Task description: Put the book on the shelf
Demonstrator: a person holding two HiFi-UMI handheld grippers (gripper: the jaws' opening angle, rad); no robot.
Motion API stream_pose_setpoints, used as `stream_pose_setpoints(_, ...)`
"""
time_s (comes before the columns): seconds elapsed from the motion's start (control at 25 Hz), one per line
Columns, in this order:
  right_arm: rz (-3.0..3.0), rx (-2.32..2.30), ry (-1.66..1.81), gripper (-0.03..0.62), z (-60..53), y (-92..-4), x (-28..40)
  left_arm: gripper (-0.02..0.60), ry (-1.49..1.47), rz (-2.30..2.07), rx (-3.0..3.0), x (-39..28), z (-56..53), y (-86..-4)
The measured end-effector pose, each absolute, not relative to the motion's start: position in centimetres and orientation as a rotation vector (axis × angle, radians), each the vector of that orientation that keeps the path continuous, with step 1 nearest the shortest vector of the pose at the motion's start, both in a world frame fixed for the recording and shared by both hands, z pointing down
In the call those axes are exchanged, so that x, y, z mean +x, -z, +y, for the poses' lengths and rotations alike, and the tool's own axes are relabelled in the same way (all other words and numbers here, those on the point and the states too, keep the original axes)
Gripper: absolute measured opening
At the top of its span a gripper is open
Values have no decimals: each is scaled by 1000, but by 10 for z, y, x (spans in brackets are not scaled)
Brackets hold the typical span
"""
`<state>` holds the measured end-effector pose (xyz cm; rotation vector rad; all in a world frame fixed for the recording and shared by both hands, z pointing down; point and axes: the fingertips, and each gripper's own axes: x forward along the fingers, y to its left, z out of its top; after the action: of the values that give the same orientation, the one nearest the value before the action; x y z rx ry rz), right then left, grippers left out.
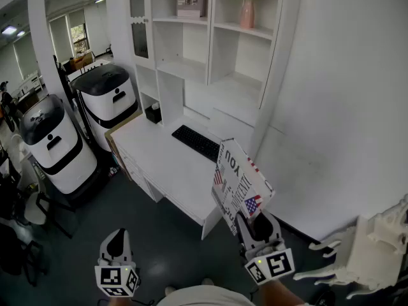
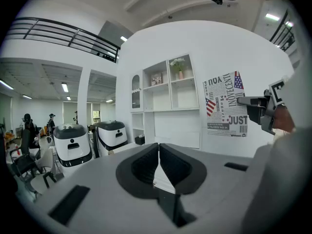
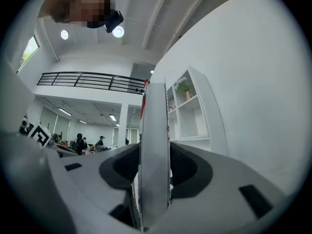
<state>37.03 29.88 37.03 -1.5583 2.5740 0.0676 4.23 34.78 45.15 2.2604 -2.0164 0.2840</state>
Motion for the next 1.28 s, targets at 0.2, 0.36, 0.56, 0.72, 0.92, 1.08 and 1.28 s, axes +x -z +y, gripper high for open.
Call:
stream_pose_setpoints(0.2, 2572, -1563, -74, 177, 299, -370, 371, 12, -282, -2017, 2272, 44, 347, -449)
stream_pose_setpoints(0.36, 2575, -1565, -71, 176, 299, -372, 372, 12, -284, -2016, 2274, 46, 347, -449)
stream_pose_setpoints(0.56, 2583, -1556, -93, 177, 298, -372, 373, 12, -288, -2019, 2267, 49, 347, -451)
stream_pose_setpoints(0.72, 2578, -1529, -106, 178, 297, -371, 375, 12, -291, -2035, 2254, 53, 348, -452)
stream_pose_setpoints(0.92, 2597, -1496, -85, 178, 292, -376, 384, 12, -298, -2063, 2217, 63, 356, -456)
stream_pose_setpoints(1.08, 2616, -1473, -88, 176, 282, -376, 386, 12, -311, -2078, 2183, 66, 360, -461)
stream_pose_setpoints(1.28, 2620, -1467, -84, 176, 267, -377, 383, 12, -325, -2072, 2166, 64, 352, -468)
